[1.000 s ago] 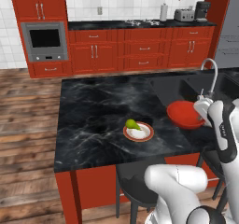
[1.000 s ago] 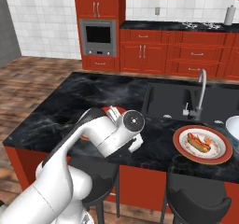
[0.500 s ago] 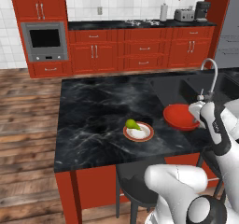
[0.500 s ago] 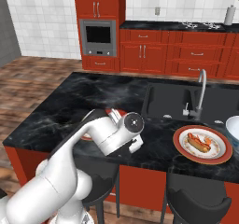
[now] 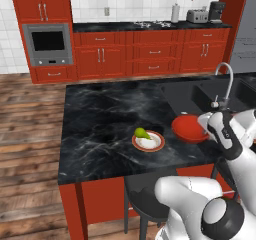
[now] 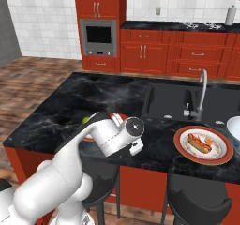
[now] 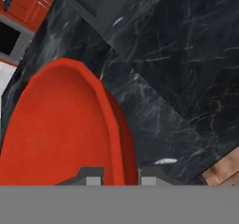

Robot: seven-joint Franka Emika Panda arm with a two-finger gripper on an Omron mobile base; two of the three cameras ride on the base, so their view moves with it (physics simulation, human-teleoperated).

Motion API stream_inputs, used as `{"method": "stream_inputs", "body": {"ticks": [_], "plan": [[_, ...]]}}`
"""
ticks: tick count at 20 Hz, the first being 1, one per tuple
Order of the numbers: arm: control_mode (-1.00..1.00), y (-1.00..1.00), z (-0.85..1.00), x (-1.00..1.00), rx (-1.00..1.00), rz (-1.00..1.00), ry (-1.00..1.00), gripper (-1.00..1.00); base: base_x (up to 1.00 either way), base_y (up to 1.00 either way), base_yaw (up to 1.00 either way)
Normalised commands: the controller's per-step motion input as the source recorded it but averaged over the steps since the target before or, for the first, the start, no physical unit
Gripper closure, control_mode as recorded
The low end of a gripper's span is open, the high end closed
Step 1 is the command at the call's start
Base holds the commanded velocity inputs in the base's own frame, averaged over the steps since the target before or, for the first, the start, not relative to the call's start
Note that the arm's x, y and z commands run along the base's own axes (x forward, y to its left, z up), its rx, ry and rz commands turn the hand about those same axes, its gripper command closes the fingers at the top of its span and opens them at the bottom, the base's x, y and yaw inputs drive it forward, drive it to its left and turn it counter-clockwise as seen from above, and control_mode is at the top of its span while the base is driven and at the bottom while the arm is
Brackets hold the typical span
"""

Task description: Take the smaller bowl and place it next to the appetizer plate on the dining counter , and place the larger bowl next to the plate with cooked food.

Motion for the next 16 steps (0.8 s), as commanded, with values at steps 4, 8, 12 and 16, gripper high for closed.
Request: {"method": "stream_inputs", "body": {"ticks": [4, 8, 12, 16], "plan": [[-1.00, 0.00, -0.24, 0.18, 0.00, 0.00, 0.00, 1.00, 0.00, 0.00, 0.00], [-1.00, 0.00, -0.18, 0.16, 0.00, 0.00, 0.02, 1.00, 0.00, 0.00, 0.00], [-1.00, 0.00, -0.08, 0.12, 0.00, 0.00, 0.04, 1.00, 0.00, 0.00, 0.00], [-1.00, 0.00, -0.11, 0.08, 0.00, 0.00, 0.03, 1.00, 0.00, 0.00, 0.00]]}}
